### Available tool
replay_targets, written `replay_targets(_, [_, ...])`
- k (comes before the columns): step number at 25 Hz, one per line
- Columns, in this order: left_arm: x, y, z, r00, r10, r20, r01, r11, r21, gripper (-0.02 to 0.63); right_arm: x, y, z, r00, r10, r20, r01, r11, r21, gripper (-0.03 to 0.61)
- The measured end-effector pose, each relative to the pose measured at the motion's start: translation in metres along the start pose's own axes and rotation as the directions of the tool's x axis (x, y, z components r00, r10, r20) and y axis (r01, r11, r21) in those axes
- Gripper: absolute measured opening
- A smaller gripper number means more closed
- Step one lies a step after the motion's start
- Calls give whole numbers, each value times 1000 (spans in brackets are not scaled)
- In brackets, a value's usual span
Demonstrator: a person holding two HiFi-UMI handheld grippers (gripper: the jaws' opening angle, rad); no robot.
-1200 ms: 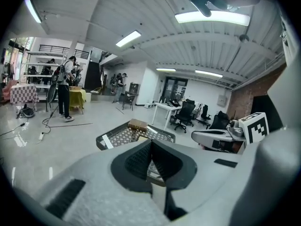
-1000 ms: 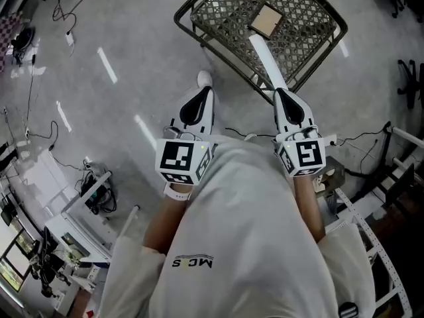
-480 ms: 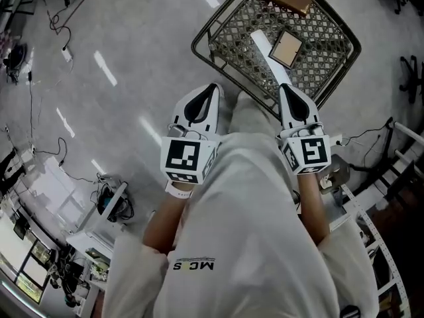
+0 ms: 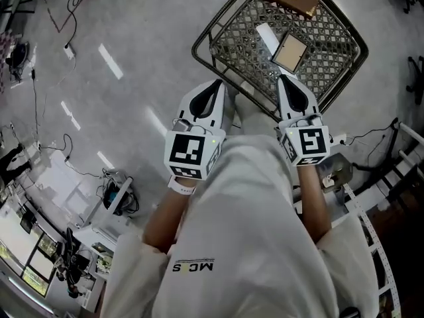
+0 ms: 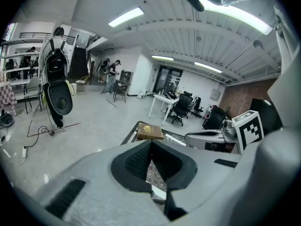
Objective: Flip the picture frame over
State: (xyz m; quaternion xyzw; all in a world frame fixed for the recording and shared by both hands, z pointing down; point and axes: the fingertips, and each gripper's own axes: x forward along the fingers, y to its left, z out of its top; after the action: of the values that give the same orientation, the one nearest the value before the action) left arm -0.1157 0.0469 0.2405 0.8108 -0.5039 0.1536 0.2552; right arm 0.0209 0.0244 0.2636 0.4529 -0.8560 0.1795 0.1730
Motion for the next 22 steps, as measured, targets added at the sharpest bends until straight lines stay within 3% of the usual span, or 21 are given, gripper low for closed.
replay_targets(12, [55, 5, -27, 998, -8, -55, 5, 999, -49, 25, 37, -41, -41, 997, -31, -64, 34, 998, 48, 34])
replay_targets(22, [109, 11, -59, 994, -20, -103, 19, 1000, -12, 25, 77, -77, -84, 988, -112, -106, 119, 991, 57, 63])
